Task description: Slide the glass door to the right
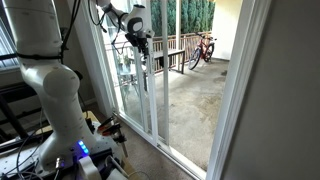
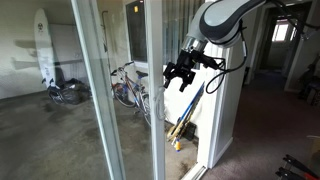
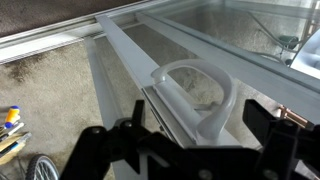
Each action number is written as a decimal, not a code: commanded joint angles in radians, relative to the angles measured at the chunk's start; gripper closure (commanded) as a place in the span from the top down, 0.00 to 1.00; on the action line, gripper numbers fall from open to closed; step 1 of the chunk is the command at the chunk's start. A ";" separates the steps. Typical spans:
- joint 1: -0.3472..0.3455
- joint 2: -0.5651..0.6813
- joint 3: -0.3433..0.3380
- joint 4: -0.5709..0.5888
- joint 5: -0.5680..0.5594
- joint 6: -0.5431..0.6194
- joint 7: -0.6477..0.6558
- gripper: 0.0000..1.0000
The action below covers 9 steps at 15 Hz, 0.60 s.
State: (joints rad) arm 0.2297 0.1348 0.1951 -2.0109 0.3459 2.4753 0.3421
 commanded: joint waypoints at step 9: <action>0.016 0.088 -0.025 0.107 -0.047 0.036 0.114 1.00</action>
State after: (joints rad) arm 0.2396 0.1909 0.1788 -1.9338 0.3408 2.4880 0.3969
